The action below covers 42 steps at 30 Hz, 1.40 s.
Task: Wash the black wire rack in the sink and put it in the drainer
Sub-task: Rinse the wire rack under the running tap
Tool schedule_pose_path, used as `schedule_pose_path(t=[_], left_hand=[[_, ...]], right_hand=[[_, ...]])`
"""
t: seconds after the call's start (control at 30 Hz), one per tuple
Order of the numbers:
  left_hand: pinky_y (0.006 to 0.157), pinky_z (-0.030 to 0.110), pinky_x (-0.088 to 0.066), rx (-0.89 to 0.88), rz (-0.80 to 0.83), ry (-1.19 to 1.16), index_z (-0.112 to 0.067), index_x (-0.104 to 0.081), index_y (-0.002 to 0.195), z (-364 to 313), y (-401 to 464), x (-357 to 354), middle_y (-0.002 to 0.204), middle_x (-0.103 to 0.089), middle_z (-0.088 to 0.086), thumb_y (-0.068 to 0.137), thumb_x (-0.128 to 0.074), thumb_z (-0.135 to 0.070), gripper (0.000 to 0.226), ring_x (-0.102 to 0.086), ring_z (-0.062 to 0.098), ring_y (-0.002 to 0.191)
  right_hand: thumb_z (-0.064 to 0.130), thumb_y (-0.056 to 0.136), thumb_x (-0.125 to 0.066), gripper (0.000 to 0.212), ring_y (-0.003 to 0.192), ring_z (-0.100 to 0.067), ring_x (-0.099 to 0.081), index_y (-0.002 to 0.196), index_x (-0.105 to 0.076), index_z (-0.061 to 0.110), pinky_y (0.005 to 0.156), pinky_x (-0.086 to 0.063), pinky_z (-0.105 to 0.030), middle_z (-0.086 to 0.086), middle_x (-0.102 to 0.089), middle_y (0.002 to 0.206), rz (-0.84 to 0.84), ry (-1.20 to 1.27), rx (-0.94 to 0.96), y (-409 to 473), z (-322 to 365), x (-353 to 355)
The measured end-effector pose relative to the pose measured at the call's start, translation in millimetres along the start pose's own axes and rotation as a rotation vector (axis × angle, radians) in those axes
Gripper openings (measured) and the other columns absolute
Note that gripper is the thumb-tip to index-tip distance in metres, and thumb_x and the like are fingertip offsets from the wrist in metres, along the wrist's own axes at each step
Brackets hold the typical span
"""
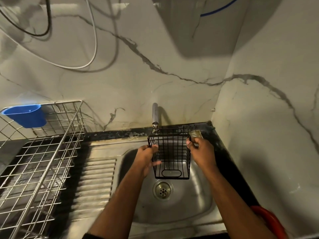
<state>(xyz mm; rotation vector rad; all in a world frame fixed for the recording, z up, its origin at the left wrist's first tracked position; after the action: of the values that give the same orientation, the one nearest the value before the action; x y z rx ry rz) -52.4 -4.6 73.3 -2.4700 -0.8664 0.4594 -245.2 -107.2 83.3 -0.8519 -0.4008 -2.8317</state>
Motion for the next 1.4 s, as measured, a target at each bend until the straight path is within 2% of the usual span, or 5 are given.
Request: schedule_pose_path(t=[0.3,0.53,0.73,1.03,1.4], left_hand=[[0.061,0.034,-0.062,-0.013,0.011,-0.006,-0.009,-0.049,0.137,3.5,3.1,-2.8,0.128,-0.063,0.018,0.097,-0.066,-0.022,0.045,-0.068,0.034,0.11],[0.075,0.041,-0.064,-0.03,-0.019,-0.038,-0.008,-0.049,0.137,-0.6,5.8,4.3,0.125,-0.064,0.015,0.097,-0.067,-0.021,0.045,-0.069,0.031,0.106],[0.078,0.046,-0.064,-0.037,-0.015,-0.033,-0.008,-0.052,0.134,2.4,6.1,12.7,0.127,-0.064,0.016,0.098,-0.066,-0.024,0.042,-0.066,0.03,0.106],[0.068,0.036,-0.064,-0.051,0.005,-0.049,-0.007,-0.055,0.132,2.6,1.1,16.8,0.124,-0.067,0.019,0.098,-0.066,-0.025,0.041,-0.071,0.03,0.103],[0.065,0.034,-0.063,-0.05,-0.006,-0.083,-0.007,-0.058,0.131,0.5,-9.7,22.1,0.116,-0.07,0.014,0.099,-0.064,-0.023,0.036,-0.072,0.028,0.101]], right_hand=[[0.036,0.096,-0.063,0.032,0.102,-0.016,-0.066,0.118,-0.07,0.014,0.088,-0.053,-0.032,-0.001,-0.072,0.11,0.007,0.019,-0.064,-6.8,-1.9,6.8],[0.035,0.095,-0.064,0.026,0.095,-0.016,-0.067,0.111,-0.072,0.015,0.084,-0.055,-0.035,0.0,-0.073,0.102,-0.005,0.031,-0.049,-3.0,0.6,0.7],[0.035,0.096,-0.064,0.031,0.094,-0.013,-0.067,0.114,-0.072,0.012,0.072,-0.048,-0.02,-0.001,-0.073,0.103,-0.003,0.056,-0.059,-4.4,2.0,-6.5],[0.038,0.097,-0.061,0.031,0.092,-0.011,-0.066,0.112,-0.072,0.013,0.068,-0.044,-0.015,0.001,-0.073,0.1,-0.005,0.099,-0.086,-6.1,5.9,-7.9],[0.038,0.097,-0.061,0.029,0.094,-0.01,-0.066,0.109,-0.073,0.014,0.077,-0.05,-0.024,0.004,-0.073,0.099,0.008,0.106,-0.056,-7.4,11.1,-7.2]])
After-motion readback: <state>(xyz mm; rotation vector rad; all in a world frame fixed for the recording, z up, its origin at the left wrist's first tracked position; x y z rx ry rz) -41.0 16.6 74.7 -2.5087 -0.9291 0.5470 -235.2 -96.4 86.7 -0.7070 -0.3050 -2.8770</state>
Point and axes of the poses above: each hand's wrist, its own y-axis towards the middle knuckle, its own x-axis out of the back of the hand, z = x × y, the point moved 2 cm from there along y, towards the middle knuckle
